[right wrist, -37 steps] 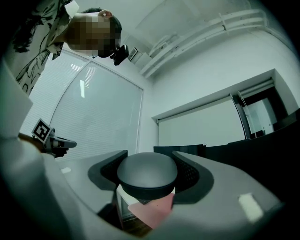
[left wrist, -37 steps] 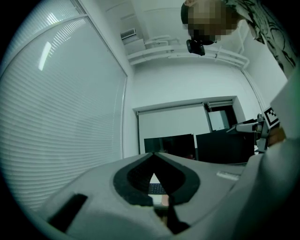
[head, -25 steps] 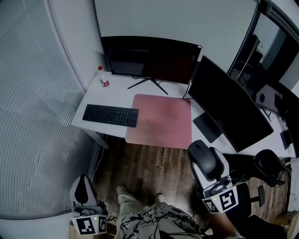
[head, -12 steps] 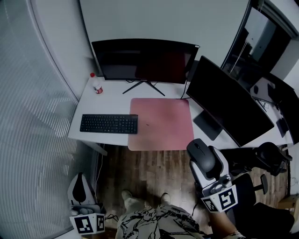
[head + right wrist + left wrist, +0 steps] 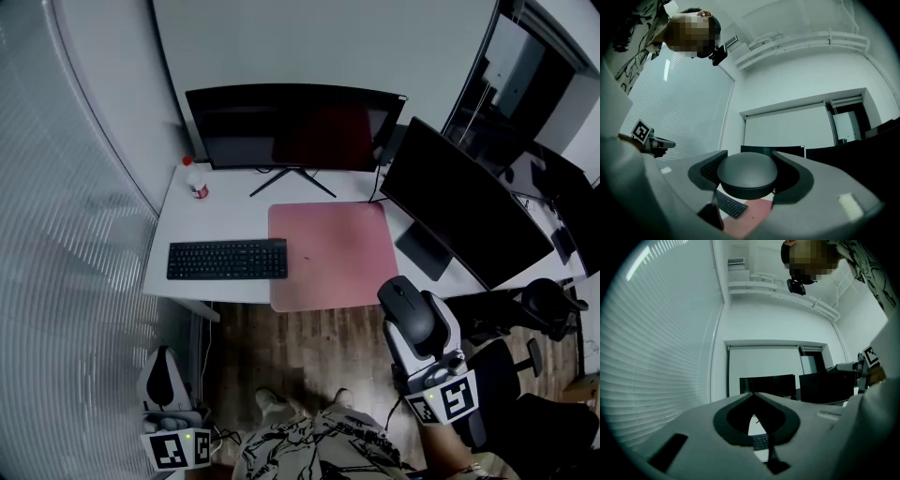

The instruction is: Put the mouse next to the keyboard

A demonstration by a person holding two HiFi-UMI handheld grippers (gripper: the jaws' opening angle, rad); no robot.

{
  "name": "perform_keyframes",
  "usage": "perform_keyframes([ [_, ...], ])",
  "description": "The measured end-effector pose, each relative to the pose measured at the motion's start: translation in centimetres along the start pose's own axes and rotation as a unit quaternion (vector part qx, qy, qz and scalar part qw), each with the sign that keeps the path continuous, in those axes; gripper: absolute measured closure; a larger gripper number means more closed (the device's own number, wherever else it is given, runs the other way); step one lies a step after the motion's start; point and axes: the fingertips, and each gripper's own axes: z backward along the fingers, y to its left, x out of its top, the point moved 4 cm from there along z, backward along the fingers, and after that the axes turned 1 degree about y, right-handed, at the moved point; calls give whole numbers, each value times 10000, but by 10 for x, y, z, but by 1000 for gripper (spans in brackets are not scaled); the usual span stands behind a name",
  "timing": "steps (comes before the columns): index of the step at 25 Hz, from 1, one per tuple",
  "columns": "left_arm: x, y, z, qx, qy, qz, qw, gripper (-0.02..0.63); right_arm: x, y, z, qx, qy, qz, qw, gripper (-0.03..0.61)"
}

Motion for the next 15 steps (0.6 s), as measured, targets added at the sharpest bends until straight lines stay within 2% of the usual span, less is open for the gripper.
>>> perform_keyframes([
  [11, -2, 56, -26, -633, 19, 5, 9980, 623, -6, 47, -10, -718, 106, -20, 9974, 272],
  [15, -9, 63, -35, -899, 97, 25, 9959, 623, -5, 62, -8, -868, 157, -21, 9961, 272],
])
